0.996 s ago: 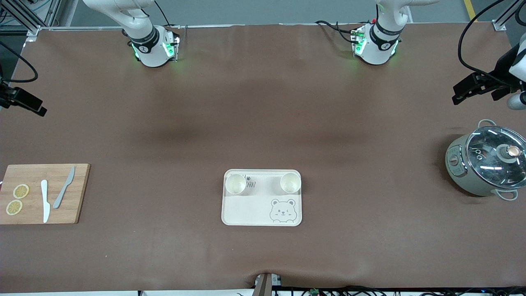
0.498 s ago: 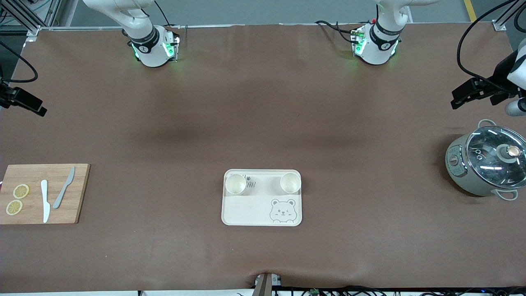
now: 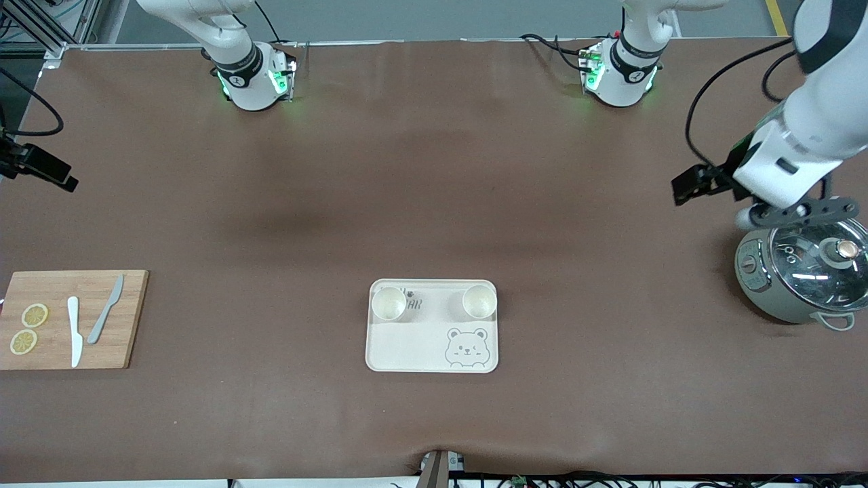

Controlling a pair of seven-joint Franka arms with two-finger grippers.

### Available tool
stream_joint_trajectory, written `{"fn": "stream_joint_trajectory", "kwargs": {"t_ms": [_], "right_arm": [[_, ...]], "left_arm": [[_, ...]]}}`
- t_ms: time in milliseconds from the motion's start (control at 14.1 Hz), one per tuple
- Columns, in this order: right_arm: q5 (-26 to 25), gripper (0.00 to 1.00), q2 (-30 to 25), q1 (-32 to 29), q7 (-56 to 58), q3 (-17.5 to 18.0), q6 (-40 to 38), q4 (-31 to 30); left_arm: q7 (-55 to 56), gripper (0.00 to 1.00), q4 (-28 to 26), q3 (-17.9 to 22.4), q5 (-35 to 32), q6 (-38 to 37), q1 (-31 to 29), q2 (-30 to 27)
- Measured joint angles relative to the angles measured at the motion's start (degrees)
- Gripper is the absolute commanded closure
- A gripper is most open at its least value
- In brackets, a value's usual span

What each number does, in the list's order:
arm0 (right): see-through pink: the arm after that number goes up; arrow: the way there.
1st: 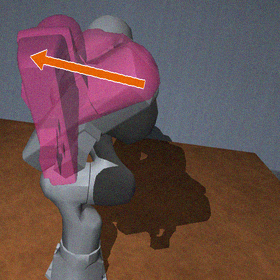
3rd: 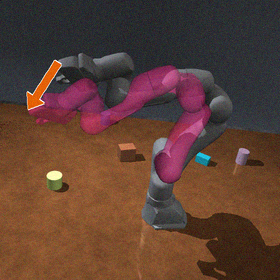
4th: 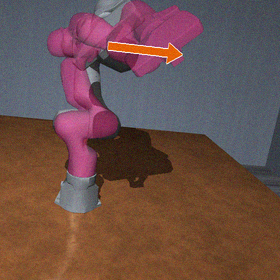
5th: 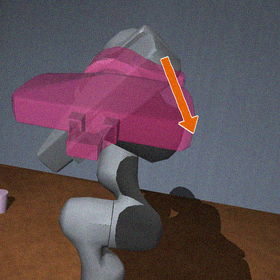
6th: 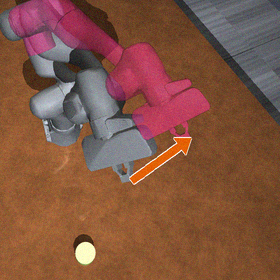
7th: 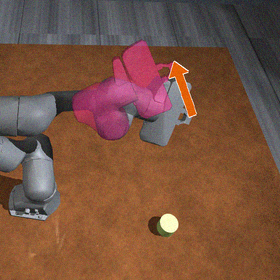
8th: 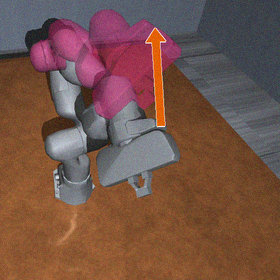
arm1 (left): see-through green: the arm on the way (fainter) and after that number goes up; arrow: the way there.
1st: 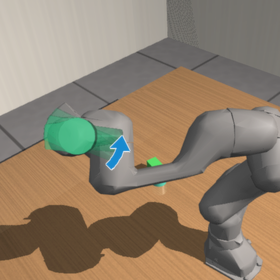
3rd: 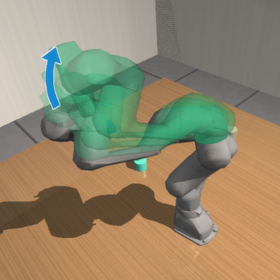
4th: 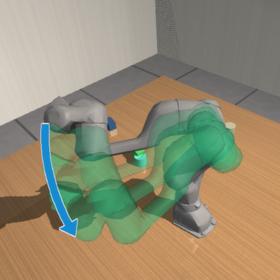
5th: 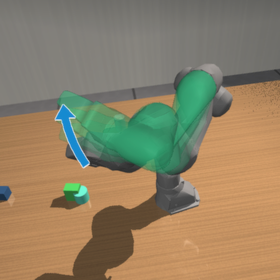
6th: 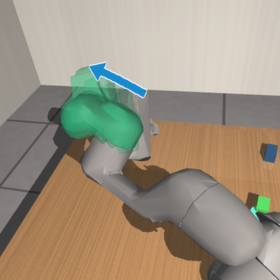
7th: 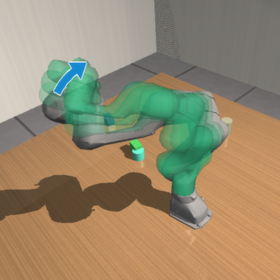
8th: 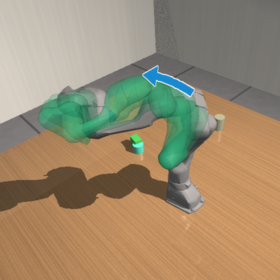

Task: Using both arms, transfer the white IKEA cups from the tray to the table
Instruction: 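Move the left gripper toward the white cups on the tray, then lower the open left gripper around the nearer white paper cup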

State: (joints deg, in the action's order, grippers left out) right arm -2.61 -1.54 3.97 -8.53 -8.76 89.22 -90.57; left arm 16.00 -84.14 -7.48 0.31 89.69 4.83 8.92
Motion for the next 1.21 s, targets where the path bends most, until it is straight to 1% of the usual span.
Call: {"fn": "stream_joint_trajectory", "kwargs": {"t_ms": [213,640,1209], "right_arm": [[0.0,0.0,0.0,0.06,0.0,0.05,0.0,0.02],[0.0,0.0,0.0,0.11,0.0,0.09,0.0,0.04],[0.0,0.0,0.0,0.14,0.0,0.11,0.0,0.06]], "left_arm": [[4.63,0.0,0.03,-0.04,1.01,4.01,2.51,3.75],[18.06,0.0,0.04,-0.19,1.02,13.16,11.07,11.76],[31.27,0.0,0.09,-0.28,1.02,25.69,19.61,22.31]]}}
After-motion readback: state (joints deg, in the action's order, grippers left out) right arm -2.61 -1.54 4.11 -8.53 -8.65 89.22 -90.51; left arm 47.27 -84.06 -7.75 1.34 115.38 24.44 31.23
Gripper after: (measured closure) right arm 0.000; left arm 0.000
